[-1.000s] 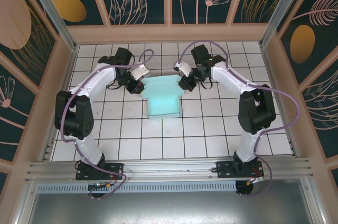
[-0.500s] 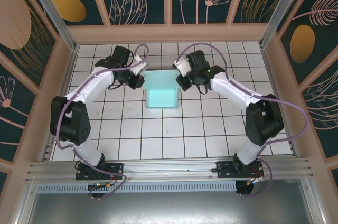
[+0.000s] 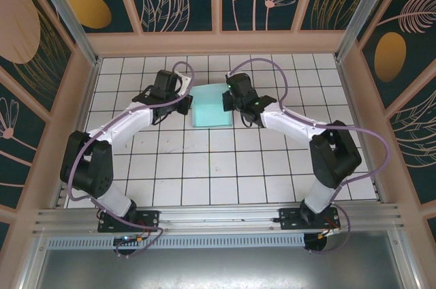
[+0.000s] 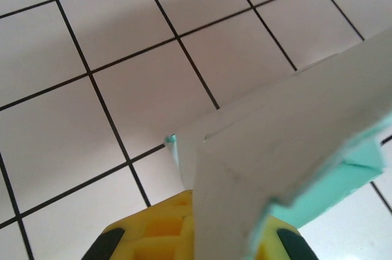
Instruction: Fold the paper box
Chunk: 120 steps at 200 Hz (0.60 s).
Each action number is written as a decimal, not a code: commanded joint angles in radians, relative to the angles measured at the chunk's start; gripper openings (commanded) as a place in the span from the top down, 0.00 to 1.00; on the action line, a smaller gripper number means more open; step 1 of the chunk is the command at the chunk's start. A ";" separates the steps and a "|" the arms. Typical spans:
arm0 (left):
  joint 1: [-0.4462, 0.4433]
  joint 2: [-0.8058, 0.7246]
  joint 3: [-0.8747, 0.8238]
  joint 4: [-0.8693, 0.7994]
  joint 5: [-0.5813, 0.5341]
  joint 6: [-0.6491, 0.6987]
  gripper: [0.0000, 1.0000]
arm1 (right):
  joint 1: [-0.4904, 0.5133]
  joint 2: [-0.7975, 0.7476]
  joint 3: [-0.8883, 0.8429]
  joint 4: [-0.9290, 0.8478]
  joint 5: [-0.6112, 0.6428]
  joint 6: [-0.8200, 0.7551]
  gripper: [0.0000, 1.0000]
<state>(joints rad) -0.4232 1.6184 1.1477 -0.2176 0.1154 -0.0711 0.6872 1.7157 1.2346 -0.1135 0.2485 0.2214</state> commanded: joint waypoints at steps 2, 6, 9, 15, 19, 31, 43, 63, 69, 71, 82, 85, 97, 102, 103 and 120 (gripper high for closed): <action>-0.047 0.012 -0.002 0.188 -0.004 -0.090 1.00 | 0.034 0.055 0.035 0.061 0.073 0.128 1.00; -0.052 0.017 0.001 0.195 -0.010 -0.096 1.00 | 0.037 0.059 0.034 0.069 0.081 0.134 1.00; -0.056 0.021 0.002 0.199 -0.012 -0.101 1.00 | 0.040 0.061 0.031 0.077 0.088 0.140 1.00; -0.061 0.029 0.004 0.211 -0.020 -0.115 1.00 | 0.046 0.064 0.024 0.096 0.101 0.149 1.00; -0.064 0.033 0.004 0.218 -0.022 -0.123 1.00 | 0.049 0.066 0.017 0.110 0.110 0.155 1.00; -0.071 0.041 -0.004 0.249 -0.023 -0.135 1.00 | 0.056 0.064 -0.015 0.164 0.132 0.175 1.00; -0.078 0.042 -0.022 0.287 -0.036 -0.137 1.00 | 0.057 0.061 -0.053 0.225 0.141 0.190 1.00; -0.080 0.038 -0.054 0.338 -0.054 -0.143 1.00 | 0.058 0.067 -0.097 0.296 0.146 0.216 1.00; -0.083 0.041 -0.060 0.352 -0.062 -0.146 1.00 | 0.059 0.072 -0.103 0.307 0.157 0.234 1.00; -0.083 0.041 -0.062 0.355 -0.067 -0.147 1.00 | 0.059 0.073 -0.105 0.309 0.161 0.240 1.00; -0.083 0.048 -0.069 0.372 -0.075 -0.156 1.00 | 0.066 0.084 -0.118 0.331 0.168 0.247 1.00; -0.083 0.050 -0.071 0.378 -0.077 -0.156 1.00 | 0.067 0.085 -0.123 0.338 0.173 0.248 1.00; -0.085 0.056 -0.083 0.407 -0.076 -0.167 1.00 | 0.076 0.093 -0.150 0.377 0.193 0.257 1.00; -0.086 0.058 -0.090 0.418 -0.073 -0.169 1.00 | 0.079 0.094 -0.163 0.393 0.197 0.260 1.00; -0.086 0.057 -0.090 0.422 -0.072 -0.169 1.00 | 0.079 0.093 -0.165 0.395 0.197 0.261 1.00; -0.090 0.057 -0.121 0.466 -0.075 -0.166 1.00 | 0.090 0.090 -0.208 0.440 0.226 0.275 1.00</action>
<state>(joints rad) -0.4808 1.6749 1.0531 0.0628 -0.0174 -0.2157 0.7383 1.7836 1.0801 0.2119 0.4553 0.4397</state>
